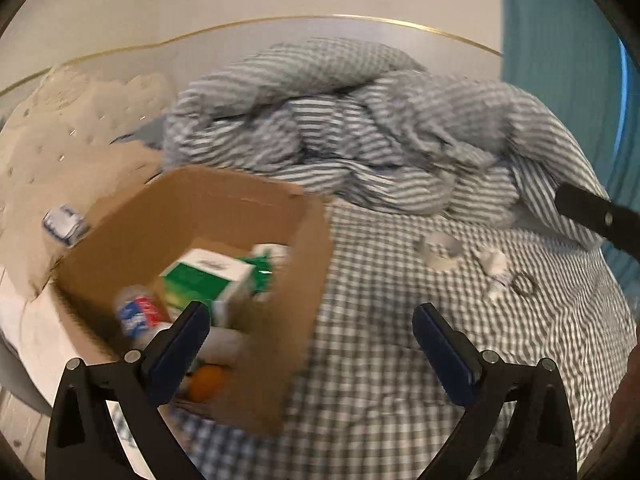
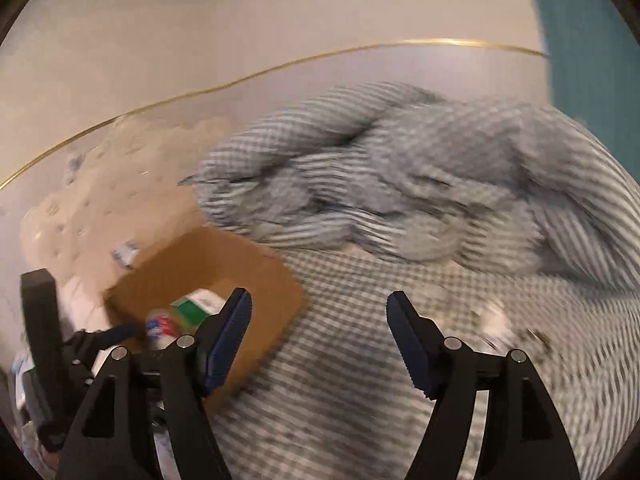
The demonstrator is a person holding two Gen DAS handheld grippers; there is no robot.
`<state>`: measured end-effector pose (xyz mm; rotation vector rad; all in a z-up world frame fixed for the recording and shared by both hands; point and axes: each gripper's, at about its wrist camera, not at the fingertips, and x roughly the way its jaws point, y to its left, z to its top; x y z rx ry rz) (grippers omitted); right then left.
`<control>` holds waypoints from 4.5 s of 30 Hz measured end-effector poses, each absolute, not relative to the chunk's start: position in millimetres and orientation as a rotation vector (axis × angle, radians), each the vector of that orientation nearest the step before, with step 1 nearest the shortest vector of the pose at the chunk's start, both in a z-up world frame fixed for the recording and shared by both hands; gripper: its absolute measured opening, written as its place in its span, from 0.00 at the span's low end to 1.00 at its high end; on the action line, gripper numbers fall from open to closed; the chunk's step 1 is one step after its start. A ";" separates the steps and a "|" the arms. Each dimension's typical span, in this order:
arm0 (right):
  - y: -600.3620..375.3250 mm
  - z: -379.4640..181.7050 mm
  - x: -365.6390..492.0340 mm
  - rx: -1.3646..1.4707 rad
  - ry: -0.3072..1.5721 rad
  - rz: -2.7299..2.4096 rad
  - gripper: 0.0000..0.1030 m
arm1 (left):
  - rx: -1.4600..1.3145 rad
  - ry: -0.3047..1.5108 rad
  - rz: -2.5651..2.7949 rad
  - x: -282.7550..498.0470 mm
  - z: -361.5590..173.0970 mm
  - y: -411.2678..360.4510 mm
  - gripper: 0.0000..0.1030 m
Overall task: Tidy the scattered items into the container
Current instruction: 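Move both grippers back toward the remaining tape roll and toothpaste, then grasp the white tape roll with the left gripper while the right gripper grasps the bead bracelet, then drop the tape roll and bead bracelet into the cardboard box with both grippers, then move both grippers back toward the toothpaste tube and white plush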
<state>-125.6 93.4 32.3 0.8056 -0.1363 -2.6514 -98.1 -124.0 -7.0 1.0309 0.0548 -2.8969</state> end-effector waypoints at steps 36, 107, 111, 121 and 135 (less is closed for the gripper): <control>327.9 -118.3 -171.0 1.148 -0.661 -2.715 0.68 | 1.333 -0.298 -2.995 -352.0 -178.8 81.0 1.00; -74.0 18.7 -130.4 0.916 0.110 -2.335 0.11 | 0.958 0.177 -2.692 -98.6 -8.5 -280.6 0.85; -97.5 12.6 -142.7 0.925 0.162 -2.303 0.11 | 0.923 0.195 -2.642 -97.3 -23.5 -291.1 1.00; -164.4 10.8 -172.8 0.819 0.138 -2.186 0.48 | 0.945 0.234 -2.637 -97.2 -33.3 -297.2 1.00; -44.1 39.6 -143.0 0.659 -0.035 -2.442 0.99 | 0.975 0.112 -2.696 -101.5 -21.2 -236.2 1.00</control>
